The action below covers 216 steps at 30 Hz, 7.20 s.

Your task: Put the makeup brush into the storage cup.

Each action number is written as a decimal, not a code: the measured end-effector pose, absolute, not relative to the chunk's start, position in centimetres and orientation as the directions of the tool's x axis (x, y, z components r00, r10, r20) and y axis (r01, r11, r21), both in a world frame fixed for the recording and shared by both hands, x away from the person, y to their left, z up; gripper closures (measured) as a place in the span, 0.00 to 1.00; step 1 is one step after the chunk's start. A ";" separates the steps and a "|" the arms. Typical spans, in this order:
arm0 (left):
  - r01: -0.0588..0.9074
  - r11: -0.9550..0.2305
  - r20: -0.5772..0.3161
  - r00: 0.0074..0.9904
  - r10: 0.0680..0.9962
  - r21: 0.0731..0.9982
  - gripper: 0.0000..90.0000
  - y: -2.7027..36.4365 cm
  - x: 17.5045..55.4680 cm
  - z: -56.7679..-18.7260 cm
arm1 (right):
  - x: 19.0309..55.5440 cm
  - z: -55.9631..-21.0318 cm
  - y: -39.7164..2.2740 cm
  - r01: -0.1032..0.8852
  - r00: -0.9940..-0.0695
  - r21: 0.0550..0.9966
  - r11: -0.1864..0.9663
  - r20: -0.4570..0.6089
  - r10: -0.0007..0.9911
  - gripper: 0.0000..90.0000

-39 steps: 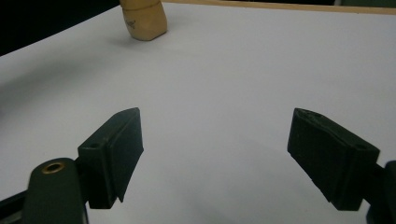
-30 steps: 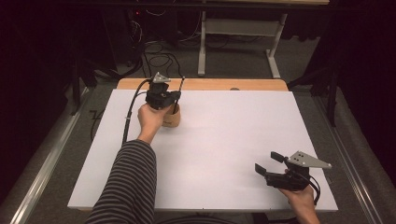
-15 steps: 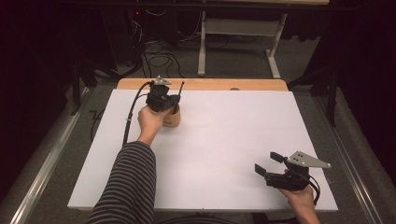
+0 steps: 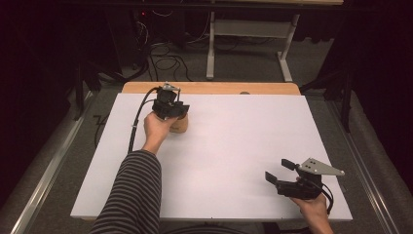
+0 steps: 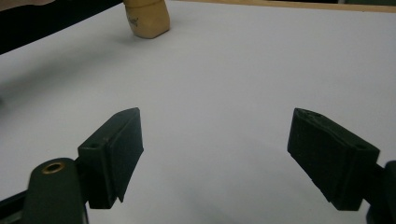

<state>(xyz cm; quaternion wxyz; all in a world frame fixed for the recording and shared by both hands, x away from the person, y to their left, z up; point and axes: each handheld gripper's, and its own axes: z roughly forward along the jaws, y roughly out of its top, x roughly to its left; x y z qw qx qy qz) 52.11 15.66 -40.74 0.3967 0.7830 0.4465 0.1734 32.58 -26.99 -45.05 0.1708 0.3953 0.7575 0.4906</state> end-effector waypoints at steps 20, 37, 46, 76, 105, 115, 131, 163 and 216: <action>0.525 -0.318 -0.038 0.558 0.829 0.790 0.47 16.7 49.6 -39.7 | 32.5 -45.0 -26.7 0.423 -0.639 0.878 0.226 0.112 0.761 0.22; 0.507 -0.295 -0.077 0.590 0.804 0.810 0.41 17.3 48.4 -38.7 | 32.5 -45.1 -26.5 0.429 -0.638 0.873 0.230 0.113 0.762 0.23; 0.495 -0.297 -0.076 0.603 0.794 0.817 0.39 17.8 47.5 -38.2 | 32.5 -45.0 -26.6 0.429 -0.635 0.877 0.217 0.122 0.763 0.22; 0.414 -0.248 -0.084 0.638 0.765 0.876 0.38 19.7 43.5 -36.5 | 32.9 -45.0 -27.3 0.430 -0.615 0.886 0.173 0.147 0.775 0.22; 0.332 -0.219 -0.063 0.664 0.745 0.918 0.37 21.0 39.4 -36.9 | 33.9 -45.1 -27.3 0.421 -0.602 0.892 0.165 0.139 0.786 0.22; 0.318 -0.217 -0.055 0.666 0.744 0.923 0.38 21.4 38.5 -37.2 | 33.9 -45.1 -27.3 0.420 -0.602 0.892 0.166 0.137 0.786 0.22; 0.314 -0.177 -0.081 0.662 0.745 0.933 0.38 22.5 37.1 -37.6 | 33.9 -45.1 -27.3 0.424 -0.598 0.892 0.157 0.145 0.788 0.21; 0.333 -0.135 -0.119 0.640 0.759 0.933 0.38 24.0 34.9 -39.5 | 33.9 -45.1 -27.3 0.423 -0.597 0.892 0.160 0.141 0.790 0.22; 0.378 -0.122 -0.154 0.621 0.769 0.918 0.34 23.2 34.5 -43.3 | 33.8 -45.1 -27.3 0.420 -0.599 0.893 0.163 0.137 0.789 0.22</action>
